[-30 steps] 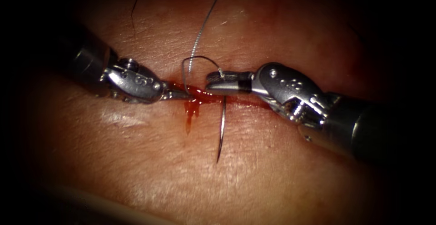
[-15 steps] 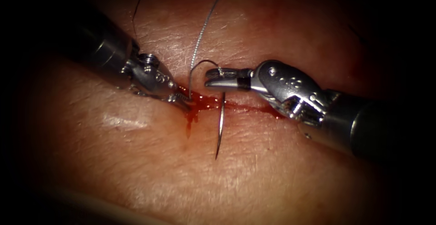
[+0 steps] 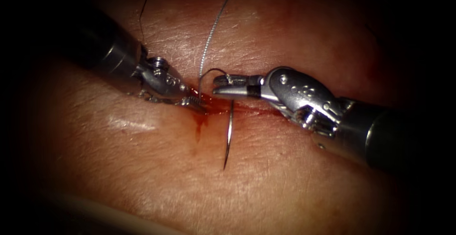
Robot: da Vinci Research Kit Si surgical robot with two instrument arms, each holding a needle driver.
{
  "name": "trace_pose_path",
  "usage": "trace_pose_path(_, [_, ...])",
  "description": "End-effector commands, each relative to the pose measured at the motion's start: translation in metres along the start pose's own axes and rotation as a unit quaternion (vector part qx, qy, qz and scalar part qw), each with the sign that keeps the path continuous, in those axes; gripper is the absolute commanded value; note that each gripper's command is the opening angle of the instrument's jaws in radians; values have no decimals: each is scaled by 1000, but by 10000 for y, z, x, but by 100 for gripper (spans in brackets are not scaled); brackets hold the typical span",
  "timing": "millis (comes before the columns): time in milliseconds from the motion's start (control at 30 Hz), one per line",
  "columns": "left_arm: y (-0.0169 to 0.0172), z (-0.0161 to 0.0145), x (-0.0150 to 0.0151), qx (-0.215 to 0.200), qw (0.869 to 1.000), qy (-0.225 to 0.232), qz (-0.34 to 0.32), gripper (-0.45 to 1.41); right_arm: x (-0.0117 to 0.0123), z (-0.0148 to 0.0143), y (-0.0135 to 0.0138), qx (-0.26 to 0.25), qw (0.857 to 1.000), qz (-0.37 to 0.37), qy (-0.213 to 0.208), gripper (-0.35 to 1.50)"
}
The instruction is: Wound Closure
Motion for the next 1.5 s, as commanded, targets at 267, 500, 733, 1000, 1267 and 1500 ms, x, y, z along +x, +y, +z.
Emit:
trace_pose_path(267, [13, 4, -30, 78, 982, 14, -173, 36, -8, 9, -5, 1, 1000, 0, 0, -35])
trace_pose_path(500, [27, 10, -39, 75, 983, -99, -132, 47, -8, 8, -5, 1, 1000, 0, 0, -35])
trace_pose_path(733, [32, 11, -34, 22, 983, -184, 8, 51, -8, 8, -3, 0, 1000, 0, 2, -35])
trace_pose_path(1000, [37, 4, -33, -10, 978, -195, 76, 59, -6, 6, 7, -7, 1000, -12, 13, -35])
trace_pose_path(1267, [34, -16, -34, -30, 978, -189, 79, 56, -6, 36, 12, -7, 980, -197, 25, -35])
trace_pose_path(1500, [34, -16, -34, -33, 981, -174, 78, 47, -16, 63, 9, -9, 921, -385, 52, -35])
